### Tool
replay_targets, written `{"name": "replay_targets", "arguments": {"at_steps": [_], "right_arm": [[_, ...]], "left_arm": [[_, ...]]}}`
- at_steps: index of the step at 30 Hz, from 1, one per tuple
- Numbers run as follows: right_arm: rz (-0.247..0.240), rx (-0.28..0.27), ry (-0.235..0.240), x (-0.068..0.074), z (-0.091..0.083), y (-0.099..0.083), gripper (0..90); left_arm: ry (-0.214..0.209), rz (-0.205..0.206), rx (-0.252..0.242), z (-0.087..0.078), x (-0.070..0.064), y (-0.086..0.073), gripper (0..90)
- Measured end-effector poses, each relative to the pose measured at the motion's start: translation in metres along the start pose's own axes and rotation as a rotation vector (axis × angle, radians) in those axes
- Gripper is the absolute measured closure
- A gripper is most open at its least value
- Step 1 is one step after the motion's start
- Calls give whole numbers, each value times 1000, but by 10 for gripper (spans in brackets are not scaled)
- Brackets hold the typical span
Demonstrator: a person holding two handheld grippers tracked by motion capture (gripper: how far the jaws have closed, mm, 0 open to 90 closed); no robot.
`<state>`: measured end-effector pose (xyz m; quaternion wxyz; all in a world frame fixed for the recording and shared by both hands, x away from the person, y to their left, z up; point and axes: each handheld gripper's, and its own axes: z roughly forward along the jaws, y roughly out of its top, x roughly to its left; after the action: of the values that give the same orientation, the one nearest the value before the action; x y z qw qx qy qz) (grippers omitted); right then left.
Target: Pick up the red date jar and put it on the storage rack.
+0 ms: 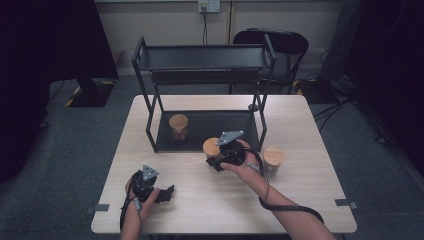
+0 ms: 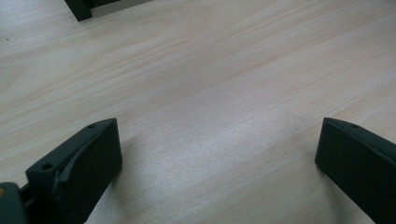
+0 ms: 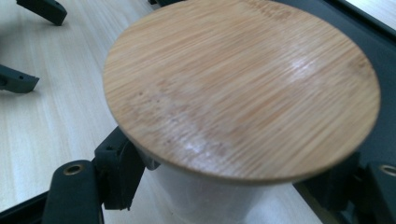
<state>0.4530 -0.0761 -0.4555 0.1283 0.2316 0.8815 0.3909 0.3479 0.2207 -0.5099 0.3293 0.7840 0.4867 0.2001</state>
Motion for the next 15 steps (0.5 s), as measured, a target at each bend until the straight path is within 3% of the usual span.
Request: {"name": "replay_targets", "arguments": {"at_steps": [15], "right_arm": [[15, 4, -24, -10, 8, 11, 251]], "left_arm": [[-2, 3, 0, 0, 0, 0, 2]]}}
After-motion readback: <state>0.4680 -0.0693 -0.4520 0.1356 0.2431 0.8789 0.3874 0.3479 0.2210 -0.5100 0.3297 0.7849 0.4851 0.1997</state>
